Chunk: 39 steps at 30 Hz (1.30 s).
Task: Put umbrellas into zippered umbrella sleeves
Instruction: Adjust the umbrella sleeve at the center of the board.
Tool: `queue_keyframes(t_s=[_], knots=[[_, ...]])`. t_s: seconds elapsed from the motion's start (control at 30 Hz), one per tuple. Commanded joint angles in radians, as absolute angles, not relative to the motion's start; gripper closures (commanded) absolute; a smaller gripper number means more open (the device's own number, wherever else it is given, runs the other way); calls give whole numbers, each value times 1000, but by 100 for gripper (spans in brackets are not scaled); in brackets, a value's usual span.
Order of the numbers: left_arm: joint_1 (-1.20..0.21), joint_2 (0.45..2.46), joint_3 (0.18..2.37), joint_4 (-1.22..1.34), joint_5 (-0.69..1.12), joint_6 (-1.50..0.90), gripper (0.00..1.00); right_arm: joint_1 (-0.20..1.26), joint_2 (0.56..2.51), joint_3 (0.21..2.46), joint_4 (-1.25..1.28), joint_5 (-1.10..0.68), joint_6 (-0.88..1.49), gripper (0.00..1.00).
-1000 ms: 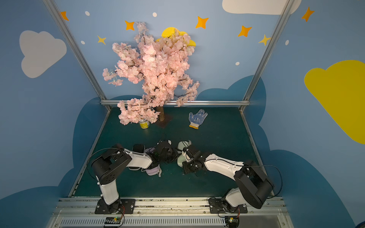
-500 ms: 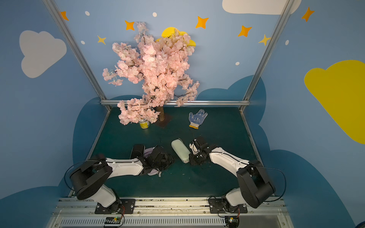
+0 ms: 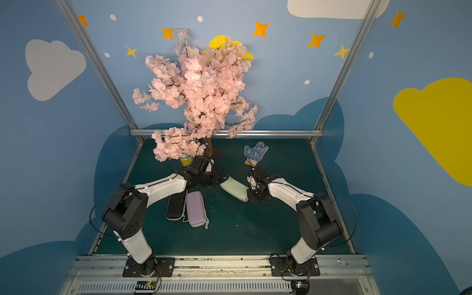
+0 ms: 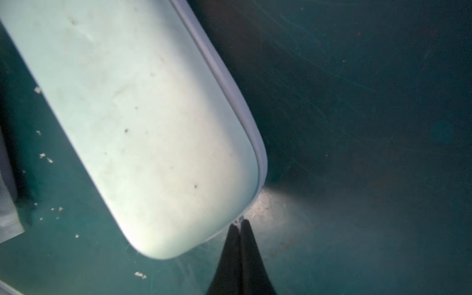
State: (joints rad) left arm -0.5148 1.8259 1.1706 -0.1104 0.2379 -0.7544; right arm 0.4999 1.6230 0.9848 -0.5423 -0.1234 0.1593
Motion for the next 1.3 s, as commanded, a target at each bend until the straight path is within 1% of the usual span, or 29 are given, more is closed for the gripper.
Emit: queue_keyframes(t_s=[0.0,0.1,0.13,0.23,0.3,0.37,0.47,0.67,0.77,0.9,1.0,1.1,1.17,1.27], knots=[[-517,1935,1272,-163,326,-614,12,483,1656,1029,-527,-161,148,100],[-513,2014,1326,-177,314,-576,13,471,1684,1051,-516,-177,154,100],[-513,2032,1326,-157,336,-584,13,465,1698,1063,-515,-188,160,100],[-526,2060,1283,-58,432,-655,17,456,1730,1091,-508,-214,172,100],[-535,2048,1225,-10,463,-711,20,450,1751,1116,-511,-221,173,100],[-536,2010,1116,98,511,-808,22,443,1765,1140,-516,-227,166,100],[-558,1942,983,203,525,-915,24,435,1784,1173,-527,-233,147,100],[-658,1808,825,207,485,-1030,25,429,1853,1260,-590,-215,73,100],[-646,1707,772,84,448,-999,26,426,1887,1292,-624,-162,21,100],[-603,1620,899,-245,400,-814,27,418,1927,1360,-661,-183,-41,100],[-601,1624,1042,-389,370,-700,28,420,1975,1448,-723,-196,-67,100],[-601,1678,1136,-356,409,-649,30,421,1995,1485,-730,-211,-76,100],[-606,1743,1181,-278,475,-645,37,421,2010,1501,-731,-225,-75,100],[-619,1841,1214,-124,541,-673,49,420,2023,1519,-734,-243,-62,100]])
